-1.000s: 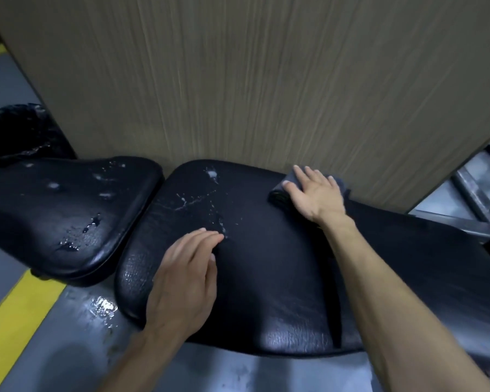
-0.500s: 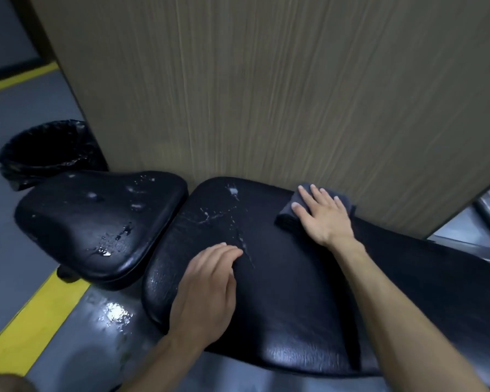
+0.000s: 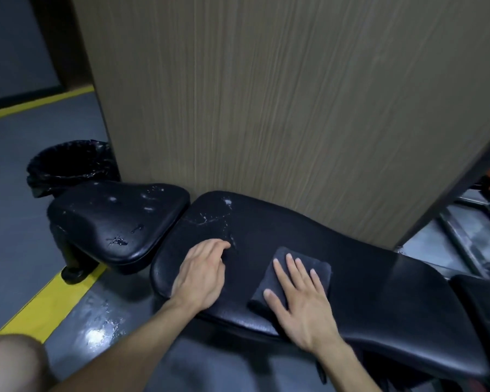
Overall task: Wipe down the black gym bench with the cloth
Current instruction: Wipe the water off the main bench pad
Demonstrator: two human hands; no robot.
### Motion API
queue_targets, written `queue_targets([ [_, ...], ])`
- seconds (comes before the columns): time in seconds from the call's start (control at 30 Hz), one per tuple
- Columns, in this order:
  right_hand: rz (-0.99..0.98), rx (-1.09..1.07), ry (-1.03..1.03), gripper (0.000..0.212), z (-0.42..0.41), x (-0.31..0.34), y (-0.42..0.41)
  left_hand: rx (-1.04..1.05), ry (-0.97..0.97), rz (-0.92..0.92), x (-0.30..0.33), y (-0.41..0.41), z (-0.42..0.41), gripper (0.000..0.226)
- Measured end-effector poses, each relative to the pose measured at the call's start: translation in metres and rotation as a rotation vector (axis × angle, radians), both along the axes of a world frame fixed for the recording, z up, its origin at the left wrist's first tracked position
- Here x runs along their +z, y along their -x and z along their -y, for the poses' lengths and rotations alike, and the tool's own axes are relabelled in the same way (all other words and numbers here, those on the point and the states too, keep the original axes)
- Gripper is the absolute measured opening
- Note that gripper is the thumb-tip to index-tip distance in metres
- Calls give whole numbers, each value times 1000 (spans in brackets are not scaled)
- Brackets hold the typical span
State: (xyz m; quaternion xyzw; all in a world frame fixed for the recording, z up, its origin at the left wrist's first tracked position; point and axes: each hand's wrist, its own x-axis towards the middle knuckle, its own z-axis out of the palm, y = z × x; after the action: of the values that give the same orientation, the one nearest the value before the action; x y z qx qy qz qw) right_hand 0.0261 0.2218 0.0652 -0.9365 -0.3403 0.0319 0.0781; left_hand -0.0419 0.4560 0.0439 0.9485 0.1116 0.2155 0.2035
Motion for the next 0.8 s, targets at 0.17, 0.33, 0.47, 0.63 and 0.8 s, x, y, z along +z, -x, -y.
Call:
queue_targets([
  [0.17, 0, -23, -45, 85, 15, -10, 45, -5, -25, -25, 5, 3, 3, 39],
  [0.33, -11, -12, 55, 91, 15, 0, 40, -76, 12, 11, 7, 6, -2, 34],
  [0.47, -70, -14, 71, 100, 10, 11, 16, -231, -39, -81, 22, 12, -37, 35],
  [0.63, -26, -86, 105, 103, -41, 8, -16, -211, -242, -253, 43, 35, -121, 58],
  [0.8, -32, -111, 126, 97, -129, 6, -45, -266, -232, -373, 35, 64, -165, 70],
])
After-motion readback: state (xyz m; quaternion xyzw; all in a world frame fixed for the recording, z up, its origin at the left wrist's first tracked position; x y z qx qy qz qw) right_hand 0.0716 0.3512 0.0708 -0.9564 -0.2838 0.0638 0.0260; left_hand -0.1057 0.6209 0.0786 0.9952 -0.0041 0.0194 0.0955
